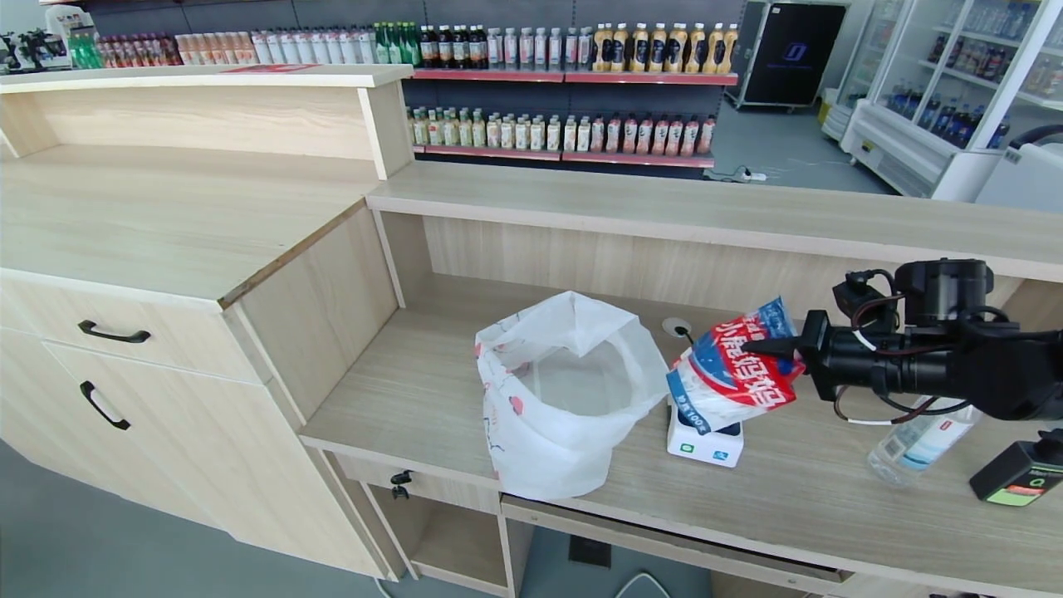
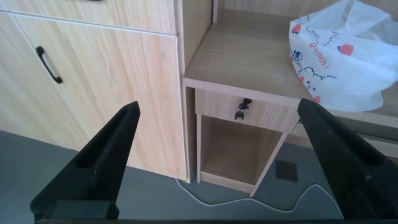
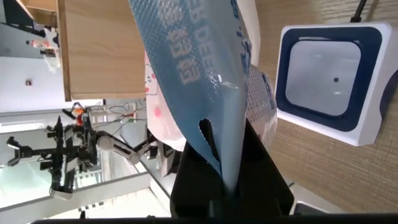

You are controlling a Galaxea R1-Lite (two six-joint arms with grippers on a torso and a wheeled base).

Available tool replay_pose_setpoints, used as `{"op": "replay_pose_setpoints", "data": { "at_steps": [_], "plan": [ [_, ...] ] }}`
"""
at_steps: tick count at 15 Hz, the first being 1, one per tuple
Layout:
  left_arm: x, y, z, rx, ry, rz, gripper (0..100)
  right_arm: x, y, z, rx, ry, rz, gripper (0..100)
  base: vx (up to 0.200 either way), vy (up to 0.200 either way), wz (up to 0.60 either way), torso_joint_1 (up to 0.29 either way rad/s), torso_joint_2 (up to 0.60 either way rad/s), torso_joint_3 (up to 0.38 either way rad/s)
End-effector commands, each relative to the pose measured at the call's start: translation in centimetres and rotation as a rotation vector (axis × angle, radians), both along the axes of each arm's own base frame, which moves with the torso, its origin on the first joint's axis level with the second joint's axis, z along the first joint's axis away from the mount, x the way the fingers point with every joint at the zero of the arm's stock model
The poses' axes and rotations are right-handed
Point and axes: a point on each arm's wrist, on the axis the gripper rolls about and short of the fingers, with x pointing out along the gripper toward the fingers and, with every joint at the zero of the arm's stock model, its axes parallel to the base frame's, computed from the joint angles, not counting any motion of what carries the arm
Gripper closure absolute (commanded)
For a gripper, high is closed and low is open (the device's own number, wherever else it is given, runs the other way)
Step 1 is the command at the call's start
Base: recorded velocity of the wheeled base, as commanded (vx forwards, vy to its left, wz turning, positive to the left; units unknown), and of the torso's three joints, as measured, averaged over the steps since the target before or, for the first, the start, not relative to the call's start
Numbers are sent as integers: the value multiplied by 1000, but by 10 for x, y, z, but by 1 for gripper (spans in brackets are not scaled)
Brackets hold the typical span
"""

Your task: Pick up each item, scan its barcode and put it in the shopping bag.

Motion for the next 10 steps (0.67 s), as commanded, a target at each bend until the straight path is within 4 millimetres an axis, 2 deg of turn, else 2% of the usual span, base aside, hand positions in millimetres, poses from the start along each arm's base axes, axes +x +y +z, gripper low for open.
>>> {"op": "replay_pose_setpoints", "data": {
  "at_steps": [1, 4, 6, 8, 10],
  "plan": [
    [0, 0, 0, 0, -2, 0, 0, 6, 7, -5, 1, 0, 19, 100, 0, 0, 0, 0, 0, 0],
    [0, 0, 0, 0, -2, 0, 0, 5, 13, -1, 0, -13, 37, 100, 0, 0, 0, 0, 0, 0],
    [0, 0, 0, 0, -1, 0, 0, -8, 13, 24, -104, -186, 74, 100, 0, 0, 0, 0, 0, 0],
    [0, 0, 0, 0, -1, 0, 0, -39, 10, 45, -296, -361, 58, 100, 0, 0, 0, 0, 0, 0],
    [0, 0, 0, 0, -1, 0, 0, -63, 5, 37, -615, -458, 24, 100, 0, 0, 0, 0, 0, 0]
  ]
}}
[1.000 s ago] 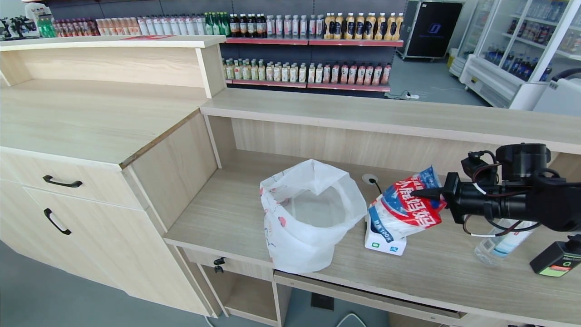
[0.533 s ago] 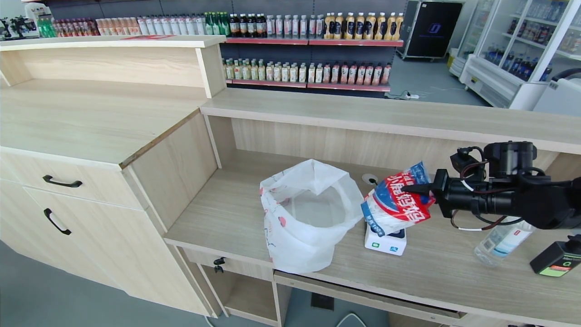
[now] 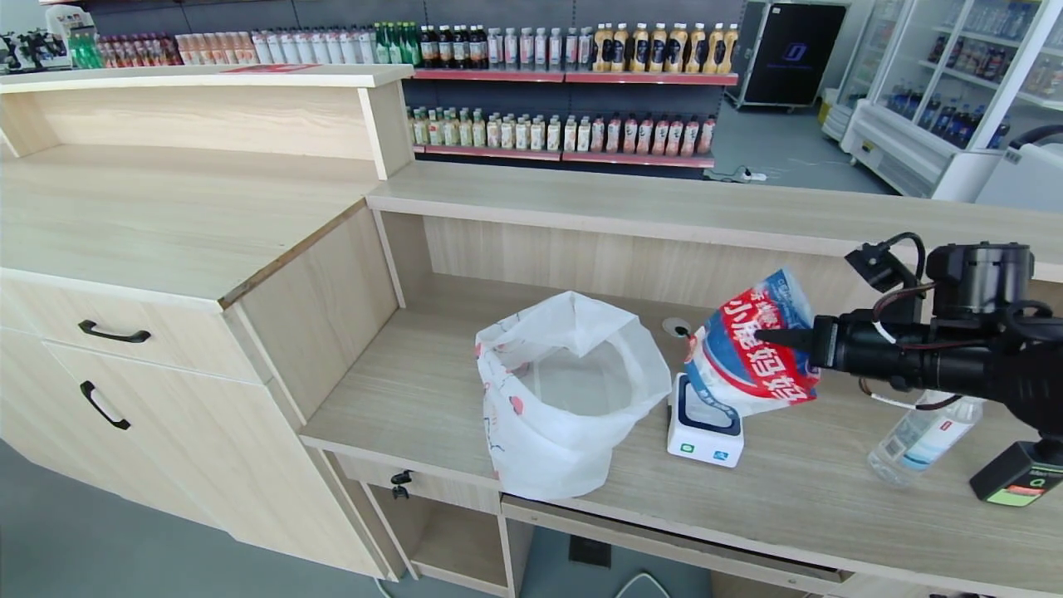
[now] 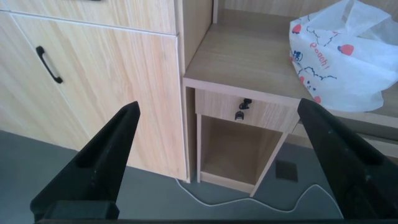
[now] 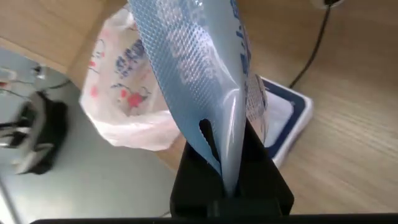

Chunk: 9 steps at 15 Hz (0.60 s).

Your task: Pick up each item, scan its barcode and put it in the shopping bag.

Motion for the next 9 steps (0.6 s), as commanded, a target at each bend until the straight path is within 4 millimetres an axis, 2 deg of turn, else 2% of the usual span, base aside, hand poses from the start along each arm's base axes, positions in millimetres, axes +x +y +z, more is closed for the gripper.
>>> {"op": "replay_pose_setpoints", "data": {
  "at_steps": [1, 2, 4, 6, 9],
  "plan": [
    [0, 0, 0, 0, 0, 0, 0, -42, -9, 1, -302, -99, -95, 100, 0, 0, 0, 0, 0, 0],
    [0, 0, 0, 0, 0, 0, 0, -51, -14, -6, -417, -99, -121, 100, 0, 0, 0, 0, 0, 0],
    [0, 0, 0, 0, 0, 0, 0, -55, -15, -4, -443, -119, -115, 100, 0, 0, 0, 0, 0, 0],
    [0, 0, 0, 0, 0, 0, 0, -53, -10, 6, -436, -192, -114, 100, 0, 0, 600, -2, 2, 0],
    [0, 0, 0, 0, -2, 0, 0, -39, 6, 31, -364, -283, -110, 100, 0, 0, 600, -2, 4, 2]
  ]
}}
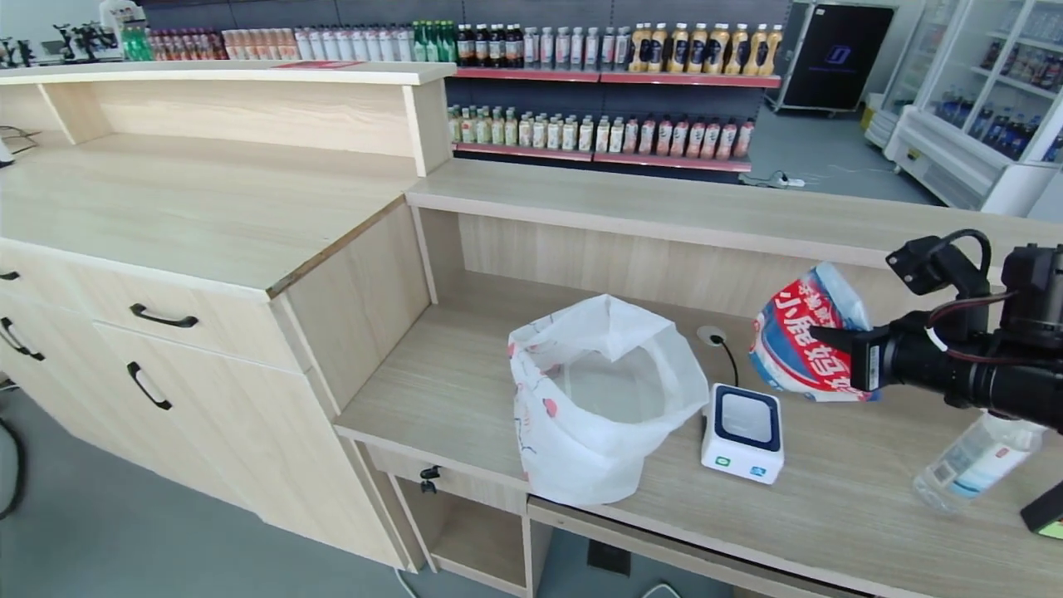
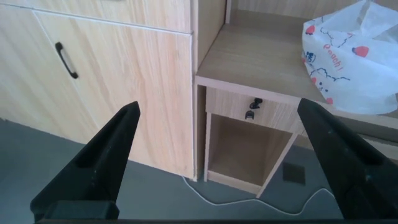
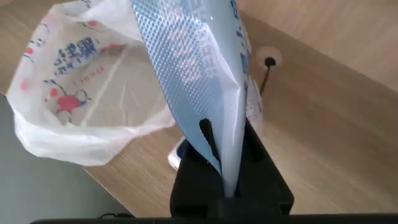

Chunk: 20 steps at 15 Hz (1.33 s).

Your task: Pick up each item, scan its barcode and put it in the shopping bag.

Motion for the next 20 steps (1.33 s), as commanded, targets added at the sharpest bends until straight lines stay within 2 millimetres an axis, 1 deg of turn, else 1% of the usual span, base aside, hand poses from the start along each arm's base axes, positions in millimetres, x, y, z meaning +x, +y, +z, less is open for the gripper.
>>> {"op": "replay_pose_setpoints", "data": {
  "at_steps": [1, 2, 3, 4, 6, 8, 9, 11, 13, 15, 16, 17, 18, 20],
  "plan": [
    [0, 0, 0, -2, 0, 0, 0, 11, 7, 18, 8, -65, 20, 100, 0, 0, 600, 12, 17, 2],
    [0, 0, 0, 0, 0, 1, 0, 18, 7, 20, 9, -71, 16, 100, 0, 0, 600, 2, -2, 7],
    [0, 0, 0, 0, -2, 0, 0, 23, 7, 17, -1, -57, -6, 100, 0, 0, 600, -2, 2, 7],
    [0, 0, 0, 0, 0, 0, 0, 25, 4, 9, -31, -34, -32, 100, 0, 0, 600, -2, -7, 2],
    [0, 0, 0, 0, -2, 1, 0, 29, -6, -10, -109, 6, -44, 100, 0, 0, 0, 0, 0, 0],
    [0, 0, 0, 0, 0, 0, 0, 32, -7, -28, -104, 75, -42, 100, 0, 0, 0, 0, 0, 0],
    [0, 0, 0, 0, -2, 0, 0, 35, -7, -34, -99, 92, -42, 100, 0, 0, 0, 0, 0, 0],
    [0, 0, 0, 0, 0, 0, 0, 48, -5, -46, -32, 146, -62, 100, 0, 0, 0, 0, 0, 0],
    [0, 0, 0, 0, 0, 0, 0, 66, -4, -49, 45, 161, -84, 100, 0, 0, 0, 0, 0, 0],
    [0, 0, 0, 0, 0, 0, 0, 82, 0, -55, 74, 169, -67, 100, 0, 0, 0, 0, 0, 0],
    [0, 0, 0, 0, 0, 0, 0, 85, 0, -56, 80, 171, -68, 100, 0, 0, 0, 0, 0, 0],
    [0, 0, 0, 0, 0, 1, 0, 95, 3, -62, 89, 177, -64, 100, 0, 0, 0, 0, 0, 0],
    [0, 0, 0, 0, 0, 0, 0, 98, 4, -65, 93, 187, -63, 100, 0, 0, 0, 0, 0, 0],
    [0, 0, 0, 0, 0, 0, 0, 105, 13, -74, 128, 217, -43, 100, 0, 0, 0, 0, 0, 0]
  ]
}}
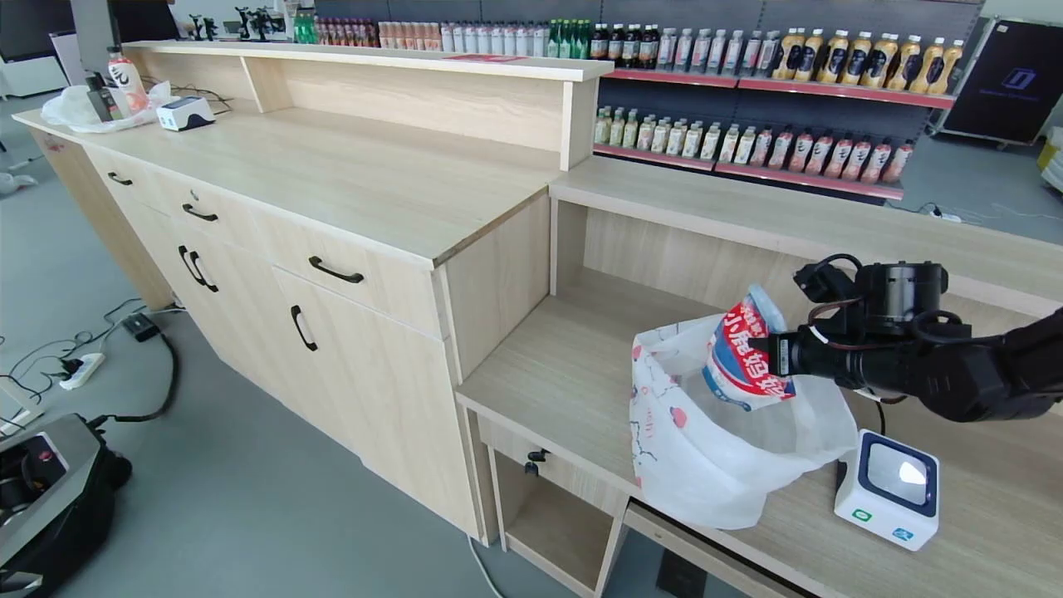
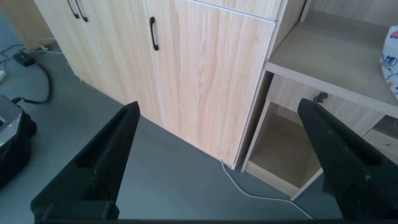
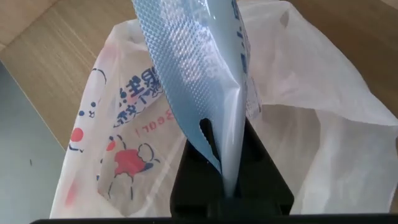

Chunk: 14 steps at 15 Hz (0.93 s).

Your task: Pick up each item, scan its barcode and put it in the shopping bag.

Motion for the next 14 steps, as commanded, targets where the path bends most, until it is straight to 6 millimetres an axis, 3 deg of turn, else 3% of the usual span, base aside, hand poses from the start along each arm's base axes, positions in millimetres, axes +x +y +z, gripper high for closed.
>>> {"op": "replay_pose_setpoints", "data": {
  "at_steps": [1, 6, 14],
  "plan": [
    [0, 0, 0, 0, -1, 0, 0, 12, 9, -17, 36, 45, 11, 100, 0, 0, 0, 0, 0, 0],
    [0, 0, 0, -2, -2, 1, 0, 23, 9, -34, 41, 76, 6, 100, 0, 0, 0, 0, 0, 0],
    [0, 0, 0, 0, -1, 0, 0, 28, -20, -40, 40, 75, -65, 100, 0, 0, 0, 0, 0, 0]
  ]
}}
